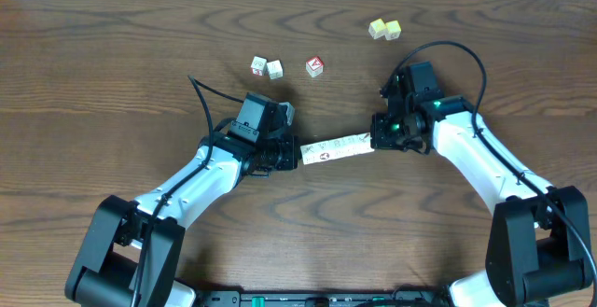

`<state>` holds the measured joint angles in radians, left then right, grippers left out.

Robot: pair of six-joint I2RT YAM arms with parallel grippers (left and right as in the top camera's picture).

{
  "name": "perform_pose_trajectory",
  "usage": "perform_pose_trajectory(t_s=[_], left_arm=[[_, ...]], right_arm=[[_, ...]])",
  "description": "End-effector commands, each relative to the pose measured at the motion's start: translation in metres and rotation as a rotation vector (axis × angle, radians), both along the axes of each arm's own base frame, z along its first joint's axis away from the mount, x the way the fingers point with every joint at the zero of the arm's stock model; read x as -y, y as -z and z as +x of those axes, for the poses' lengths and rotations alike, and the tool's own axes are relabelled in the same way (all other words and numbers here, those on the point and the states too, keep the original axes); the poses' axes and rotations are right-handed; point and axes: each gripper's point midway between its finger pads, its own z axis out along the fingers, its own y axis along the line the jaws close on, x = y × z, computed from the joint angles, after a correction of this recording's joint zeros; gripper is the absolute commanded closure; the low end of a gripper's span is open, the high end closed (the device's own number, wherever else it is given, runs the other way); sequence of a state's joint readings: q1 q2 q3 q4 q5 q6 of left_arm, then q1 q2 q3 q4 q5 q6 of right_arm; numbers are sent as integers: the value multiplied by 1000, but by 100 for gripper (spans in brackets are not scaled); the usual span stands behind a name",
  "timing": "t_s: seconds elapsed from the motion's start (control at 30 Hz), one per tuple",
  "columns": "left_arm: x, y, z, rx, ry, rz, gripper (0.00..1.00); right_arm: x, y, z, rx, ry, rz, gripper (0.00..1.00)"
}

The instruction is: Lift 5 blocks

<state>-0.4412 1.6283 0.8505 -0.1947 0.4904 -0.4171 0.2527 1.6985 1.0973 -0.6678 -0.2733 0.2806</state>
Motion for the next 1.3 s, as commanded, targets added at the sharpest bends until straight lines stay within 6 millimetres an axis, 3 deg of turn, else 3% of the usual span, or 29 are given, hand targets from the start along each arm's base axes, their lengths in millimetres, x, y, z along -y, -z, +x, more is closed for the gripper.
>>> perform_pose_trajectory(t_s=[0.0,1.03,1.27], left_arm=[[20,-24,0,28,50,-88,93],[27,-45,16,67,34,-118,93],[29,-49,19,78,35,-123,93]], right_arm=[[-37,-18,-10,-22,-76,146,99],[-36,-17,-15,-49,-67,141,99],[-35,-25,-14,-53,-65,135,99]])
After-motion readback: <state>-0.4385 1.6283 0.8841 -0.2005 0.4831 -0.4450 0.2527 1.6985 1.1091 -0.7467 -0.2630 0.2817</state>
